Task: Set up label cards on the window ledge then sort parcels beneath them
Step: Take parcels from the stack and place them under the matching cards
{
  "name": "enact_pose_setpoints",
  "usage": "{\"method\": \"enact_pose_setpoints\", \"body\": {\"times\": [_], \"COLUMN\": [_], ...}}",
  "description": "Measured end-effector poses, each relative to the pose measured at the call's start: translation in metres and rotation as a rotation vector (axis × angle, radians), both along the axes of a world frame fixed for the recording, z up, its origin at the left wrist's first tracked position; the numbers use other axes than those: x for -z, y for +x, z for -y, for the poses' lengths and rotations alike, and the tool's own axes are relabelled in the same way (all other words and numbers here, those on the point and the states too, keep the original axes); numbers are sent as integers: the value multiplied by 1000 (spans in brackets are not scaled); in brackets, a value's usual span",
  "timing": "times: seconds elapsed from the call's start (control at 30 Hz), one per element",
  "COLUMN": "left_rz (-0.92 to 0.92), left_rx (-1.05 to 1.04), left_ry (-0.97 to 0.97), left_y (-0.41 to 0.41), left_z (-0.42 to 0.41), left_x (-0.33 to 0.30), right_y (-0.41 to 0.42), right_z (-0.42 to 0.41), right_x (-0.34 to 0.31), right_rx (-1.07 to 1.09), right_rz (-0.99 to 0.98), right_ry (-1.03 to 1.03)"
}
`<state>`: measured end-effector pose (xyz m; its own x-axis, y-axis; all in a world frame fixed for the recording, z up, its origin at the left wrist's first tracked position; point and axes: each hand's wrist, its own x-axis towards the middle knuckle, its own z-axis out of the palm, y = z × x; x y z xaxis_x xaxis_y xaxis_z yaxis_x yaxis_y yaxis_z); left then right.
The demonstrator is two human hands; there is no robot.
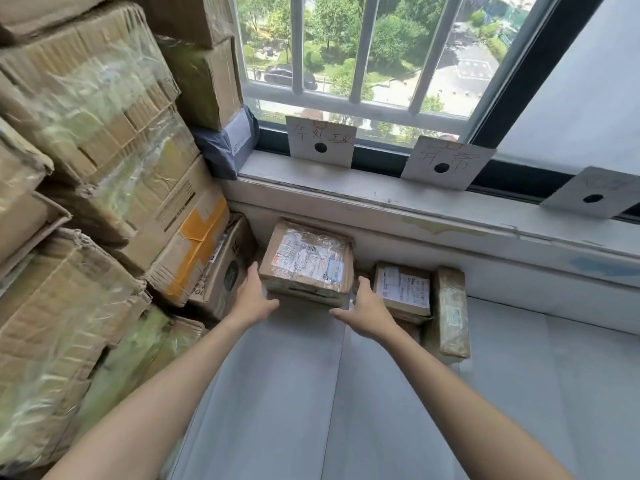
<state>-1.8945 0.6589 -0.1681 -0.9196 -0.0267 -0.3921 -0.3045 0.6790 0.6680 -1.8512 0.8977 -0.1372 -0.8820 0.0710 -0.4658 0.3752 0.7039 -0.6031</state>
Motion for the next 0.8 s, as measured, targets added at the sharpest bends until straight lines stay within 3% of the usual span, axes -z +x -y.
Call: {"method": "enact_pose_setpoints", "body": {"times": [0.2,0.47,0.8], "left_rz": [-7,-49,-128], "left_rx": [9,-64,40], "left_ry": [116,204,49], "left_y": [-16,-35,-35], "left_z": [4,-1,13], "left_x": [14,37,36], "right_y": [-5,-30,-27], "right_z": [4,4,5], "right_x": [25,44,44], "right_rx": [124,165,166], "right_rz": [17,7,-14], "right_ry": [-149,-174,-147]}}
